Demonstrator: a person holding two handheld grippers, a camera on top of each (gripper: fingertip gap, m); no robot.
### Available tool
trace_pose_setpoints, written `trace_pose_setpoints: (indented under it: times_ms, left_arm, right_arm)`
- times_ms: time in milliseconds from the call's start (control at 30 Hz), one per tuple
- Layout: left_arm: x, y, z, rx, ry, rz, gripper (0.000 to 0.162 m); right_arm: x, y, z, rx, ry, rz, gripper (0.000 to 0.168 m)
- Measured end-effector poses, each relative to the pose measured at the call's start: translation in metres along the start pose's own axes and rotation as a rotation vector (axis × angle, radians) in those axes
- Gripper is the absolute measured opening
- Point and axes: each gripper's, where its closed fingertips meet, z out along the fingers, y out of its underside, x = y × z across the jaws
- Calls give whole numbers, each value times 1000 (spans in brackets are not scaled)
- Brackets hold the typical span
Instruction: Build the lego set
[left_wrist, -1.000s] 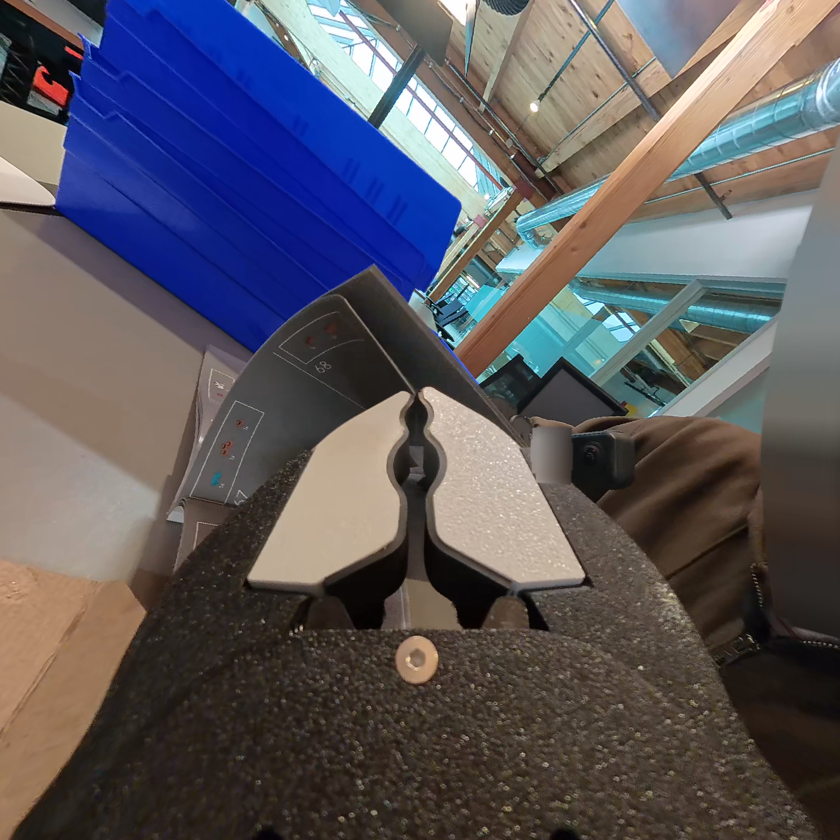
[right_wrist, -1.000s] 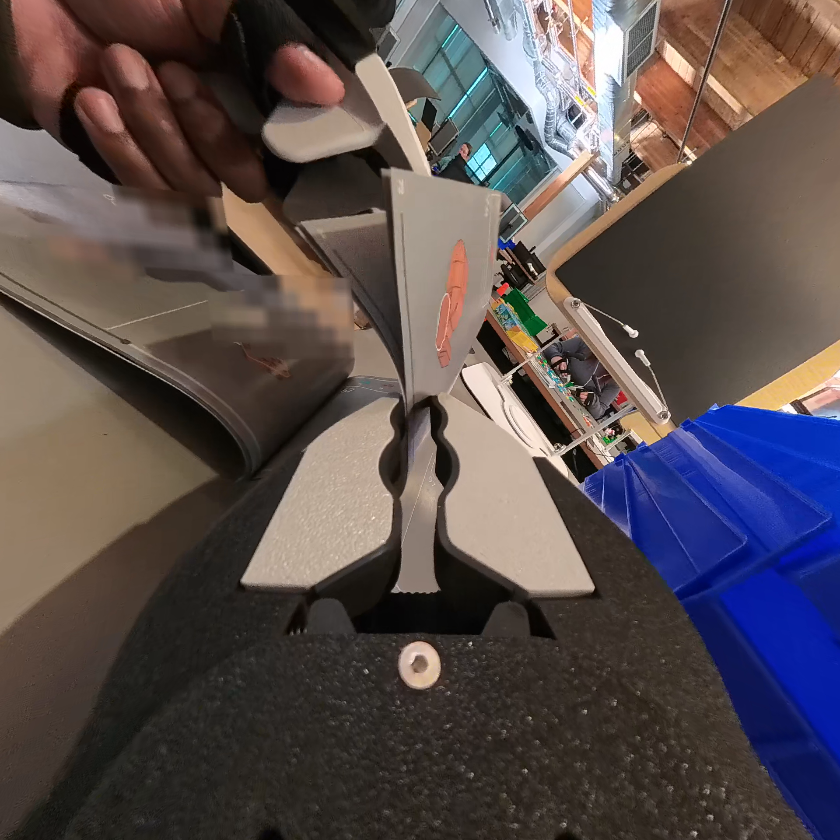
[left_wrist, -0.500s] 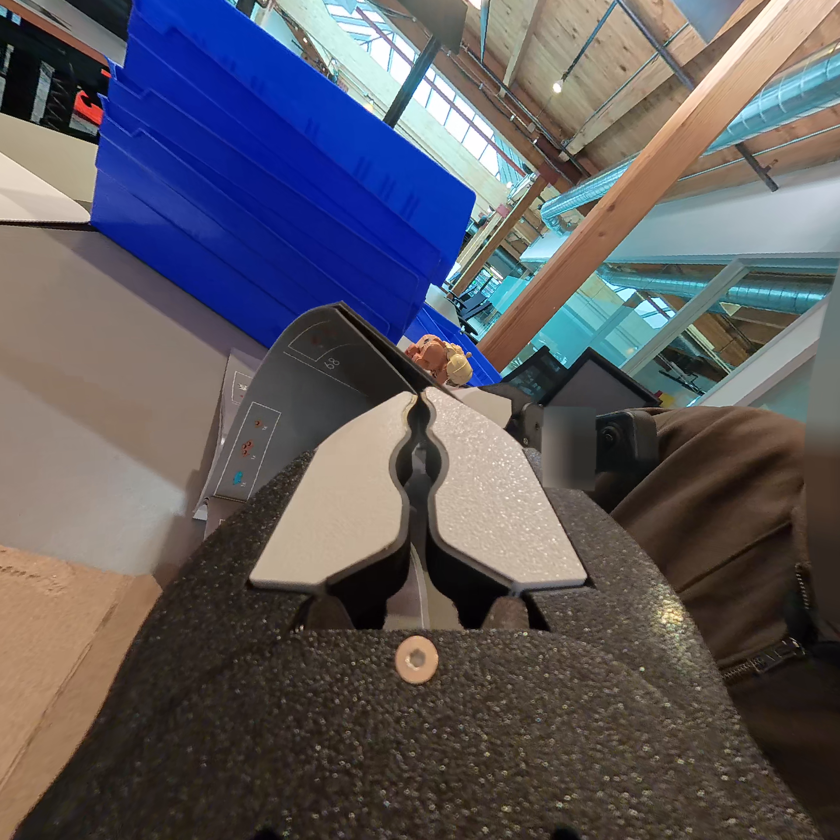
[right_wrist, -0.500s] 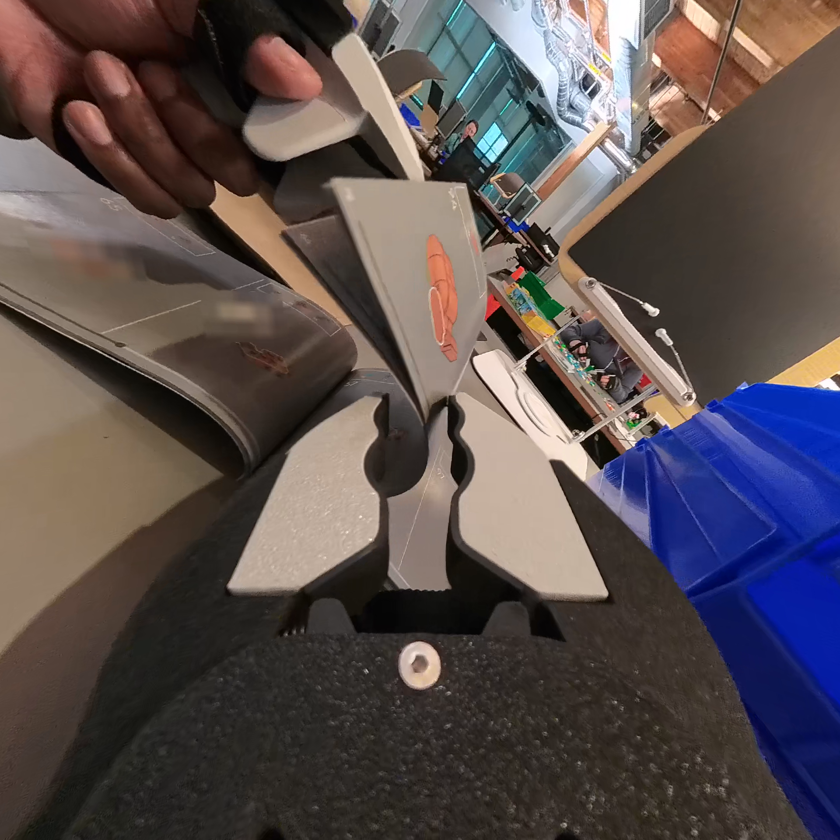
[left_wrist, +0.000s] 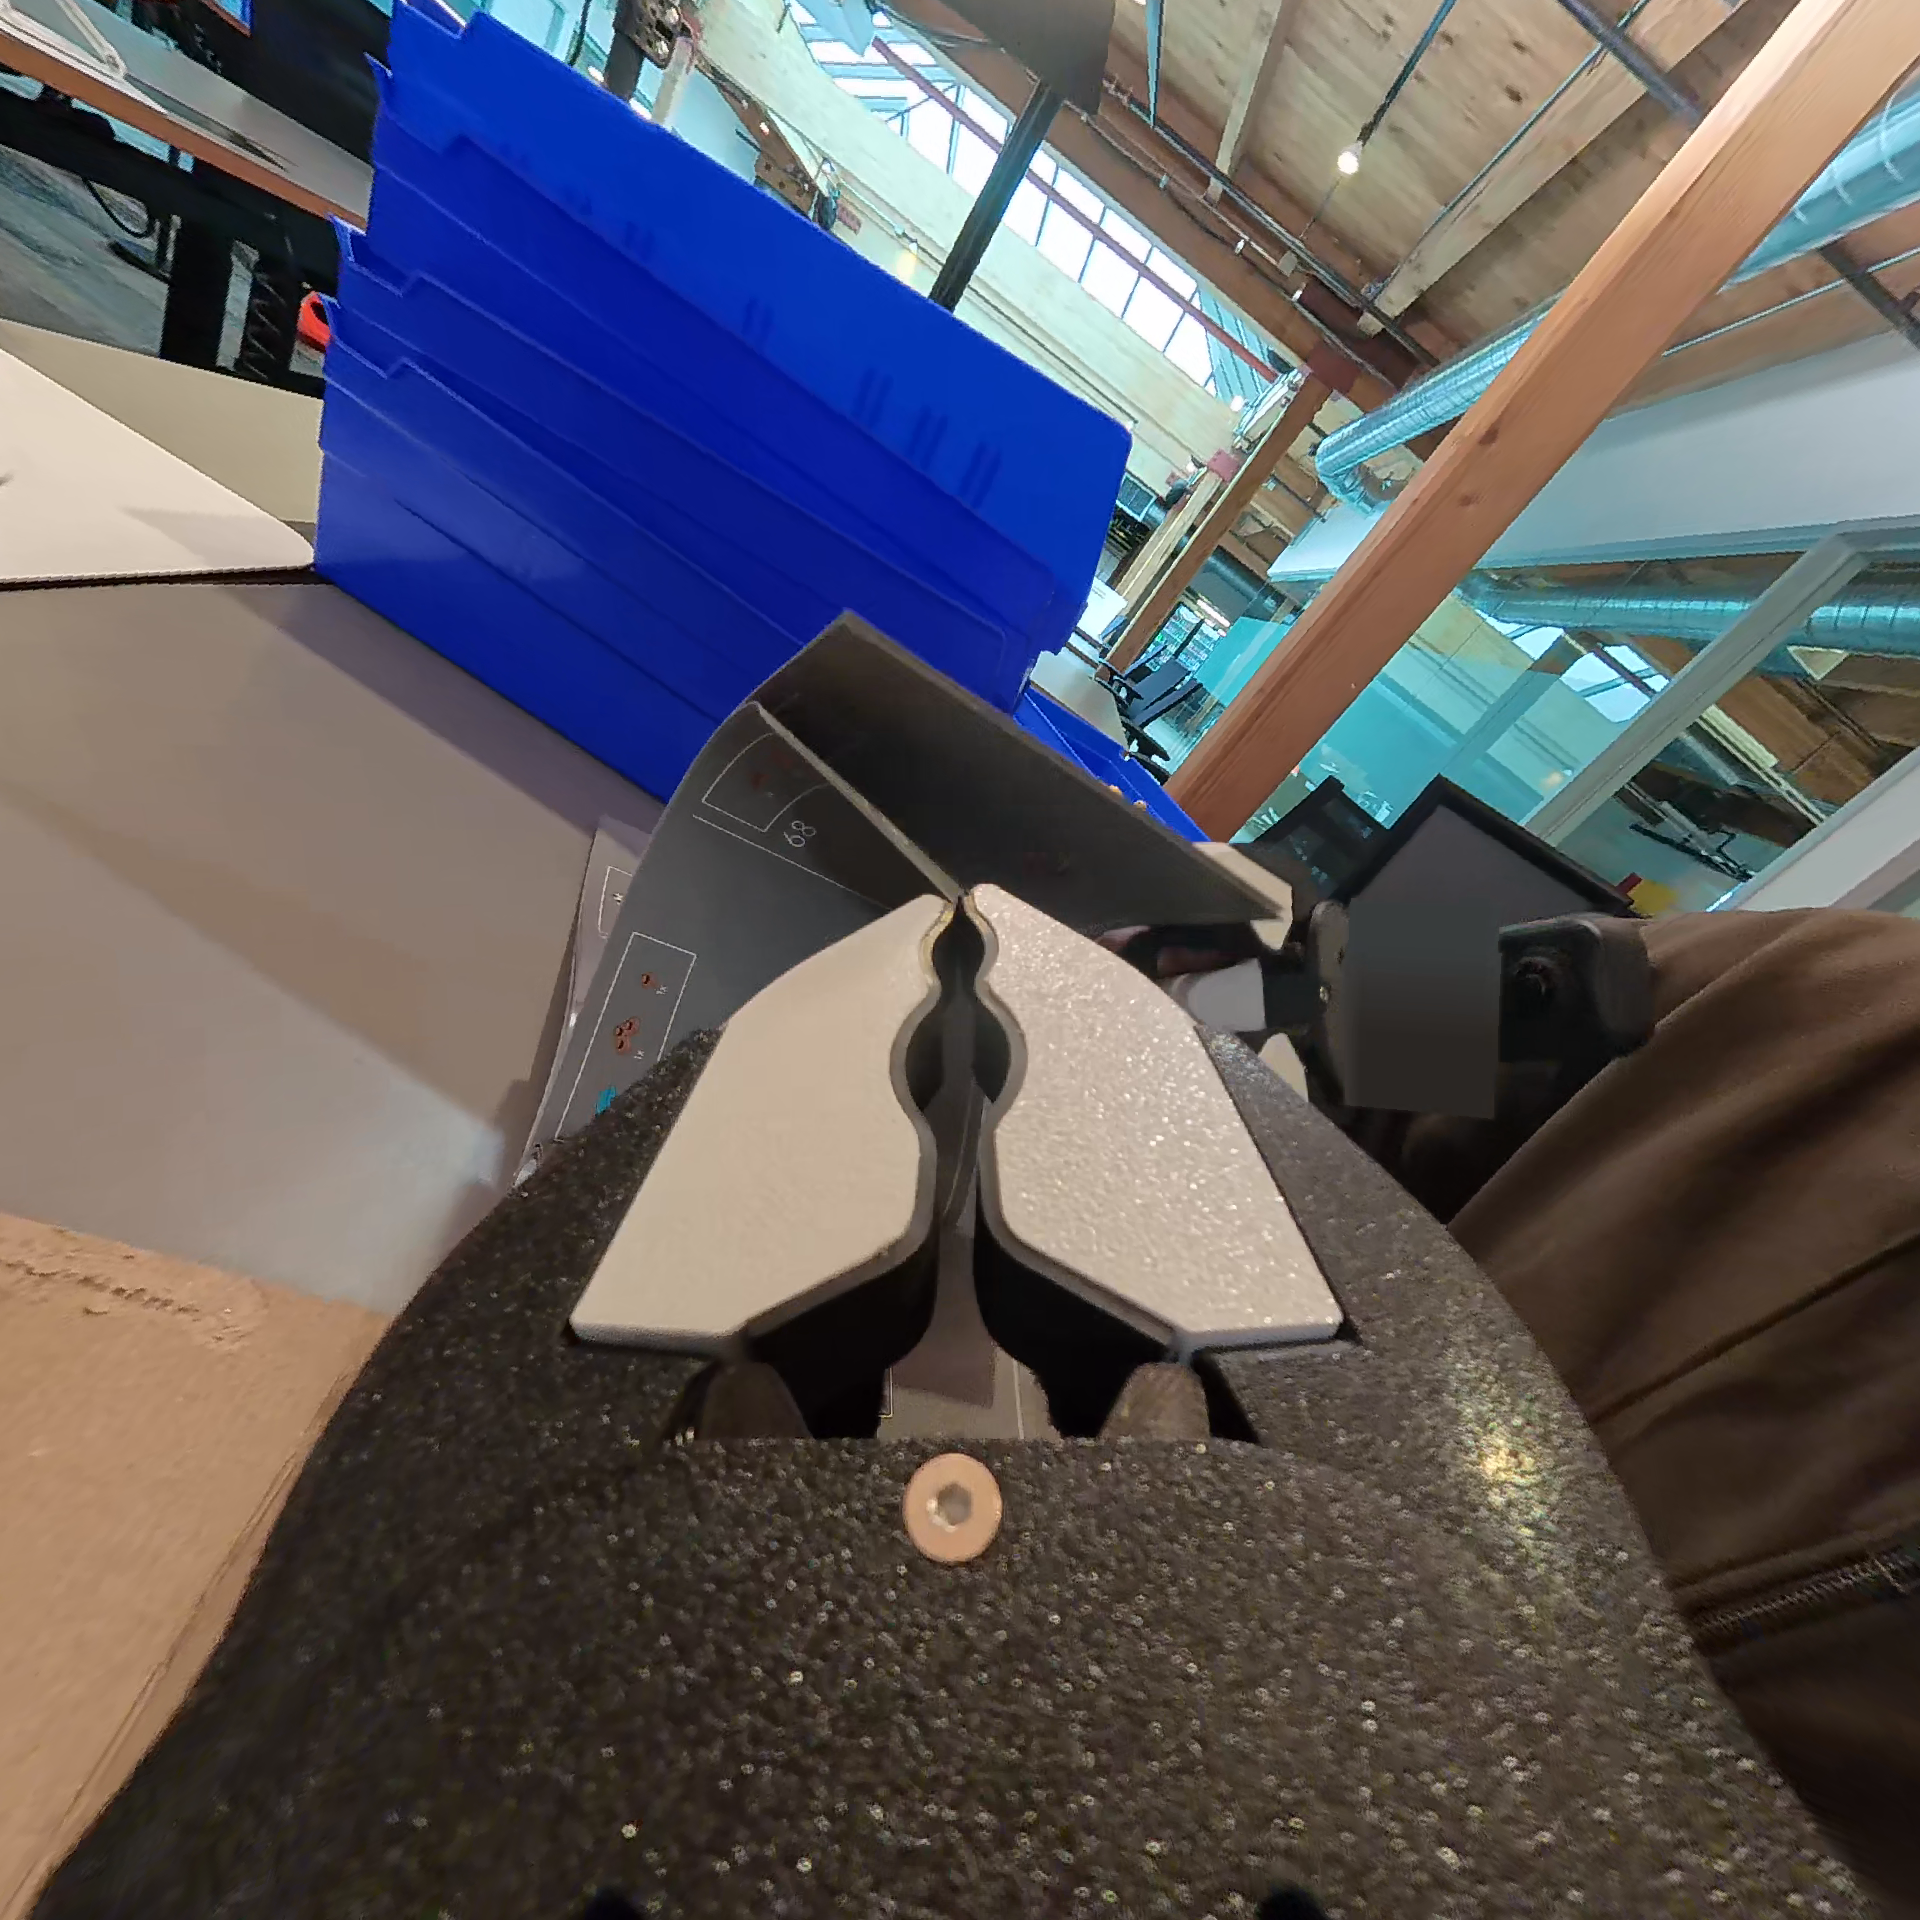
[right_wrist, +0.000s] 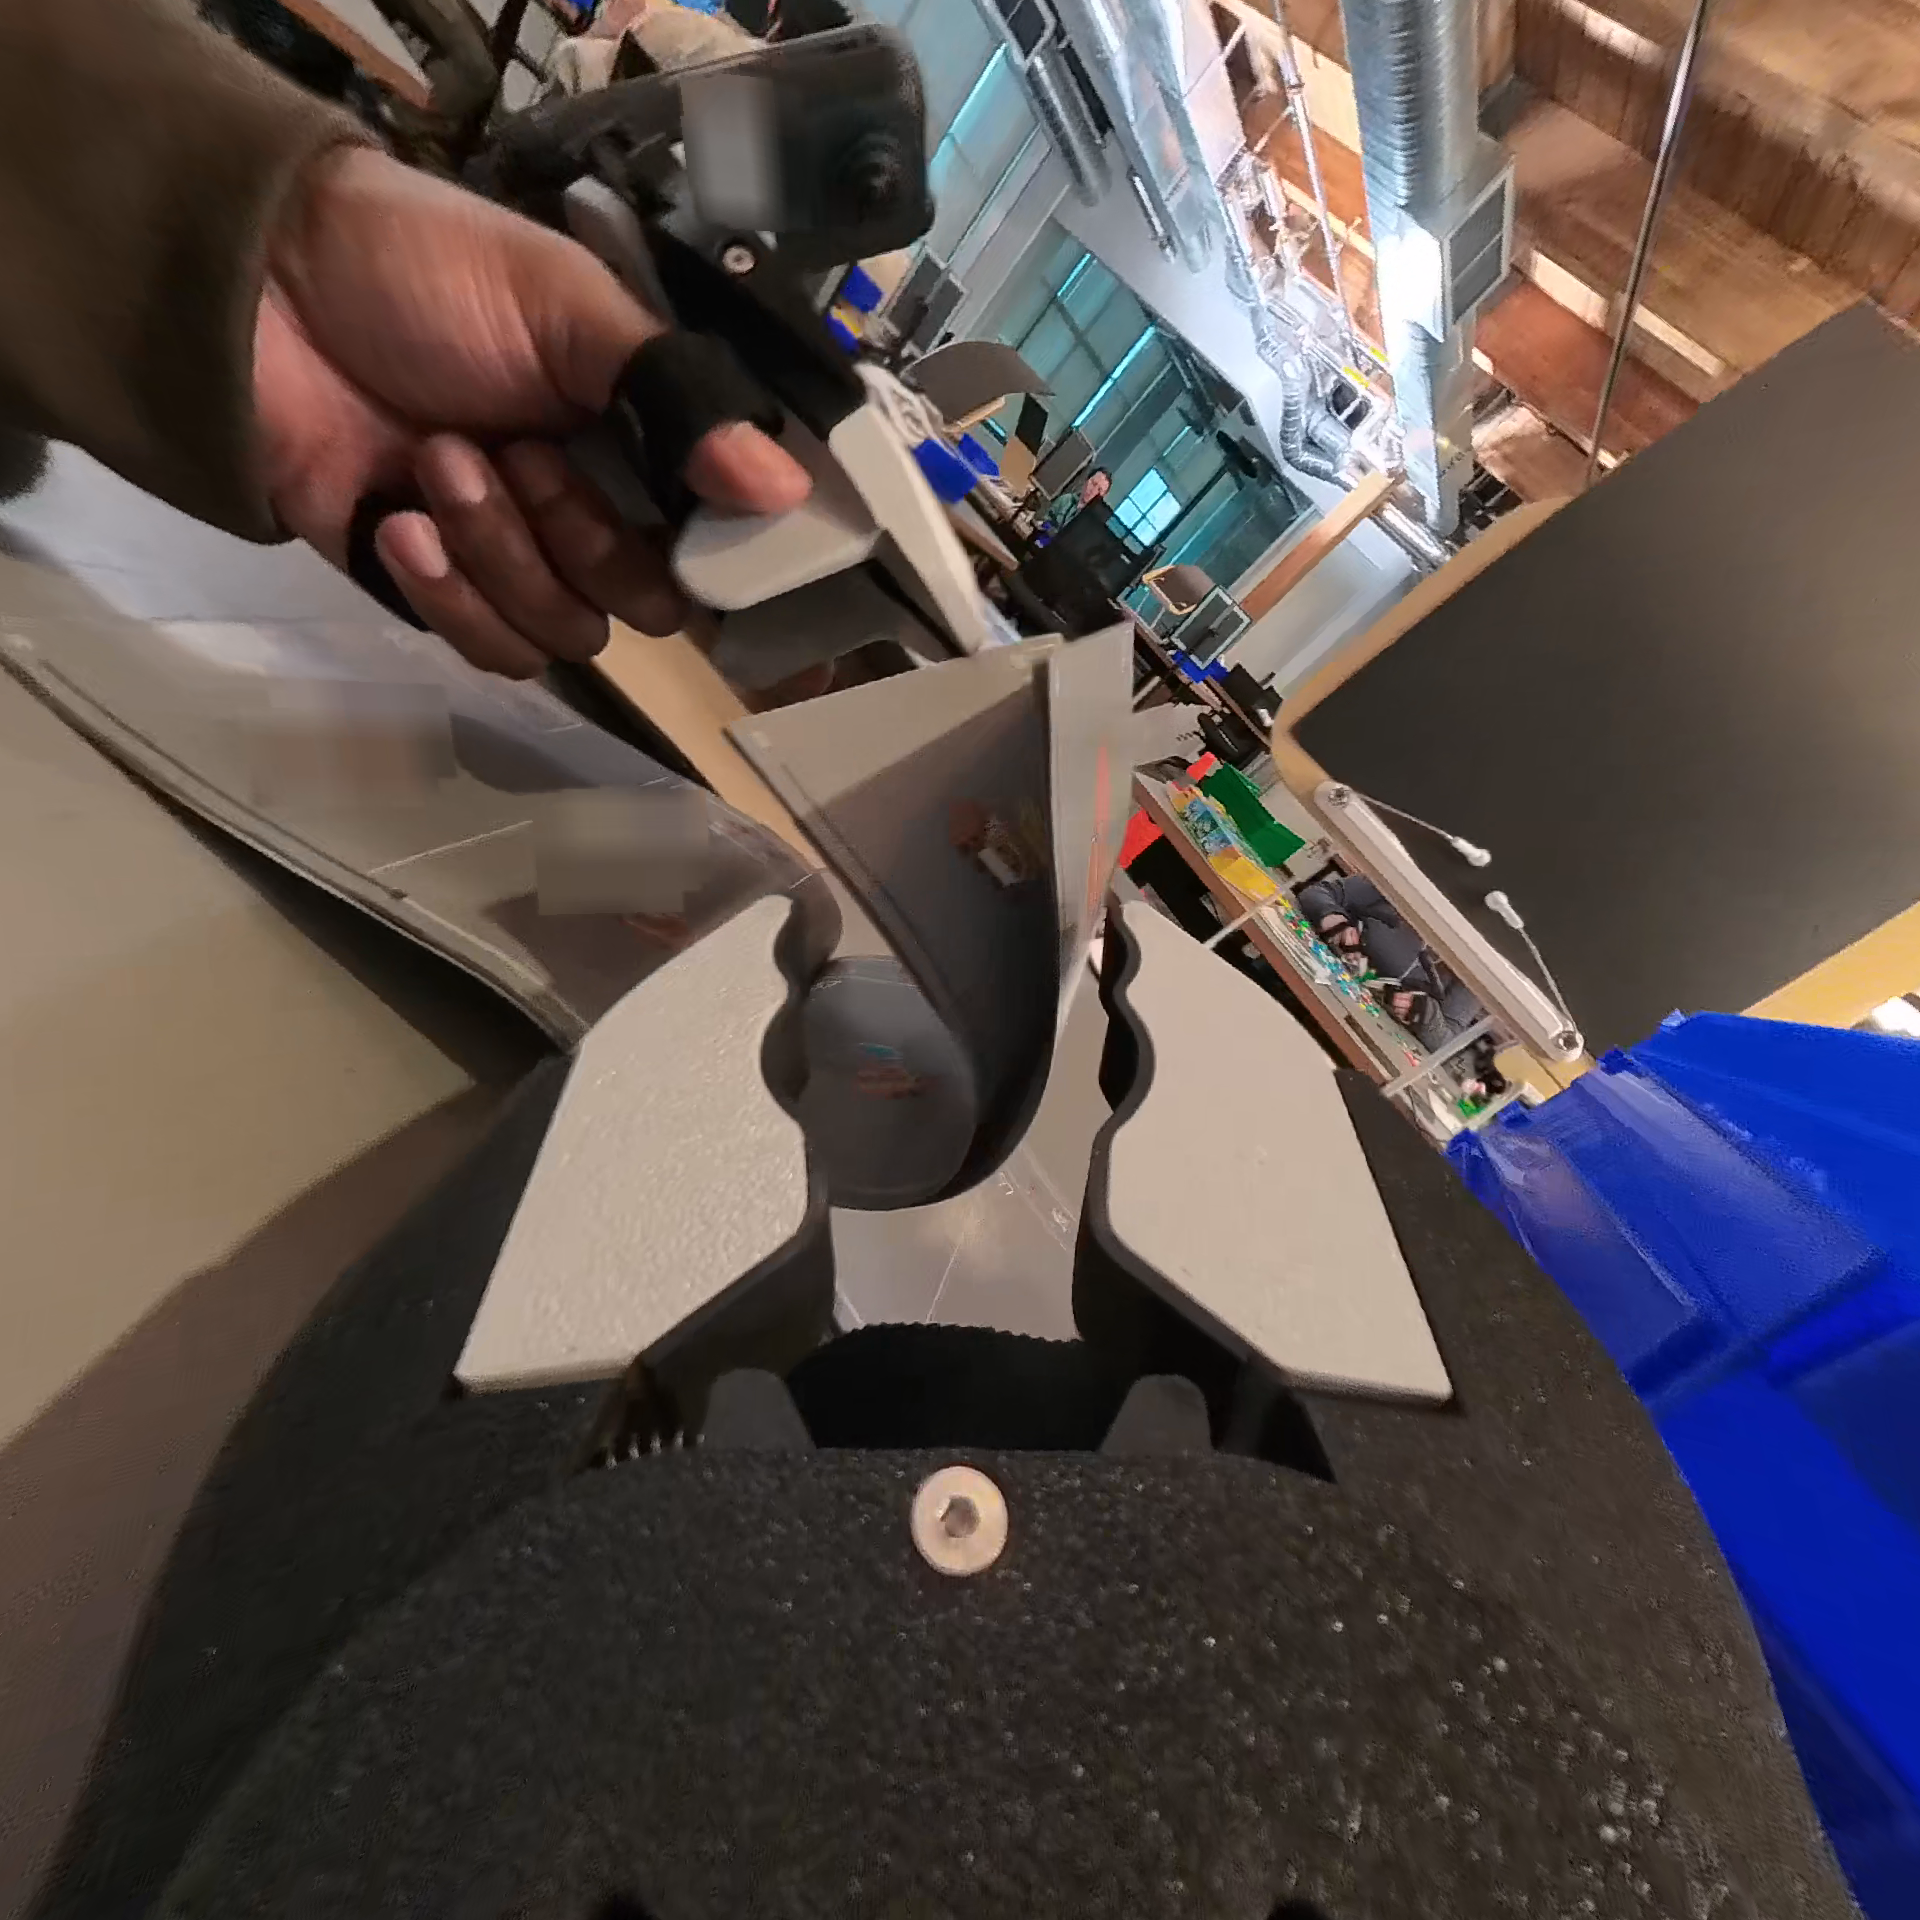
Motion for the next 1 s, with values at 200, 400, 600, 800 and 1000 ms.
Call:
trace_pose_setpoints:
  times_ms: [200, 400, 600, 800, 1000]
  left_arm:
    - [-5, -1, -3, -4, -17, -2, 0]
    - [-10, 0, -5, -14, -34, -5, 0]
    - [-14, -5, -11, 6, -51, -6, 0]
    - [-17, -13, -18, 38, -60, -14, 0]
    - [-19, -9, -16, 26, -57, -51, 0]
  right_arm:
    - [23, 13, 0, -49, 61, 98, 48]
    - [28, 30, 3, -95, 20, 252, 49]
    - [30, 22, -1, -61, 44, 205, 59]
    - [25, 10, -3, -39, 86, 45, 63]
    - [14, 23, 3, -101, 55, 31, 65]
